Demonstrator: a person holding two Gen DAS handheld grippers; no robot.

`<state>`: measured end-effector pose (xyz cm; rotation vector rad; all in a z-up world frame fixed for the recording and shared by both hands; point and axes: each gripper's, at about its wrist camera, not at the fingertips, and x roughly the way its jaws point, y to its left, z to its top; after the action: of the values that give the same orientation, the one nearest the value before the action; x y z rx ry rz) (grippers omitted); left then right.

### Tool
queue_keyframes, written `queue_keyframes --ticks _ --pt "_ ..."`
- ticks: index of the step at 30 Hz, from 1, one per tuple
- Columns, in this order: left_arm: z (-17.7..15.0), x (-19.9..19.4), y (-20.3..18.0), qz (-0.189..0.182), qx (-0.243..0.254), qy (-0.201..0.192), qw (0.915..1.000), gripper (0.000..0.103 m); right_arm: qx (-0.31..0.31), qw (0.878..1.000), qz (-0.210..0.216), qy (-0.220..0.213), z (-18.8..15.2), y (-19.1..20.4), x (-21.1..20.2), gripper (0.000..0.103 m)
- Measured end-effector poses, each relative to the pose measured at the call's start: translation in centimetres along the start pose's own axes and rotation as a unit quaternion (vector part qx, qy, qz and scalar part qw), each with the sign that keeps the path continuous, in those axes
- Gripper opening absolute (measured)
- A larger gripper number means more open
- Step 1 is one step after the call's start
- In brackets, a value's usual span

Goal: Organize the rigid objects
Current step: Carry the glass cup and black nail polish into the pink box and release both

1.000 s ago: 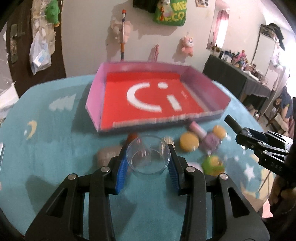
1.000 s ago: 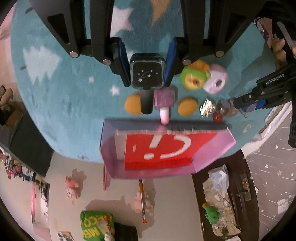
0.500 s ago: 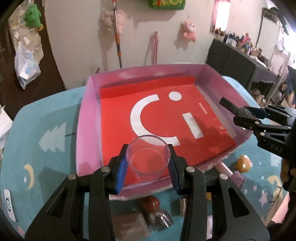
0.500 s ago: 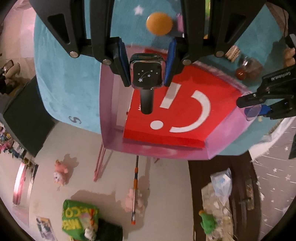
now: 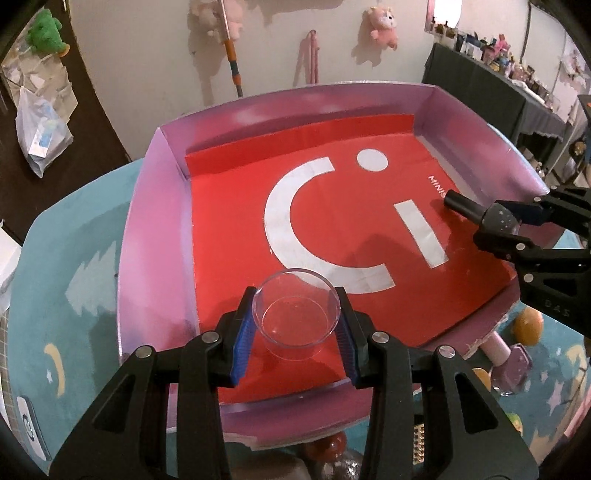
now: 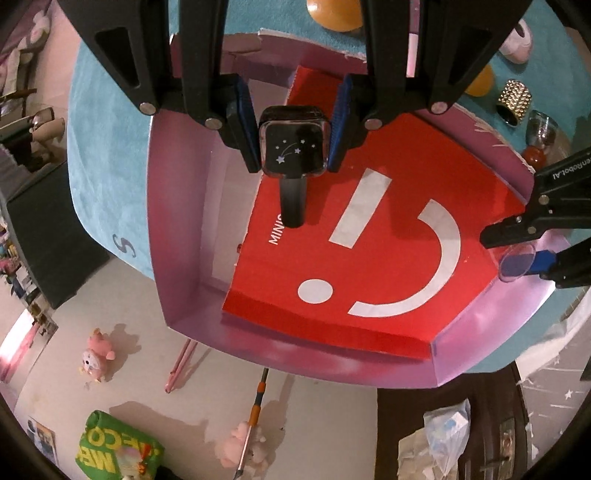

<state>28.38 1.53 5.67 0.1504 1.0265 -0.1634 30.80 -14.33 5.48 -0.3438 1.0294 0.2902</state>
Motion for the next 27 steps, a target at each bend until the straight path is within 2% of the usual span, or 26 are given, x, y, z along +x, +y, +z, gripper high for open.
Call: queue_keyframes --ticks 13,27 --pt "-0.6 0.7 -0.3 -0.005 -0.002 0.015 0.9999 0.038 -0.035 0.999 -0.030 0.017 0.0 0.8 1.2 0.038" --pt "-0.1 1.3 0.1 -0.011 0.000 0.019 0.9998 0.040 -0.031 0.999 -0.024 0.025 0.3 0.6 1.8 0.037"
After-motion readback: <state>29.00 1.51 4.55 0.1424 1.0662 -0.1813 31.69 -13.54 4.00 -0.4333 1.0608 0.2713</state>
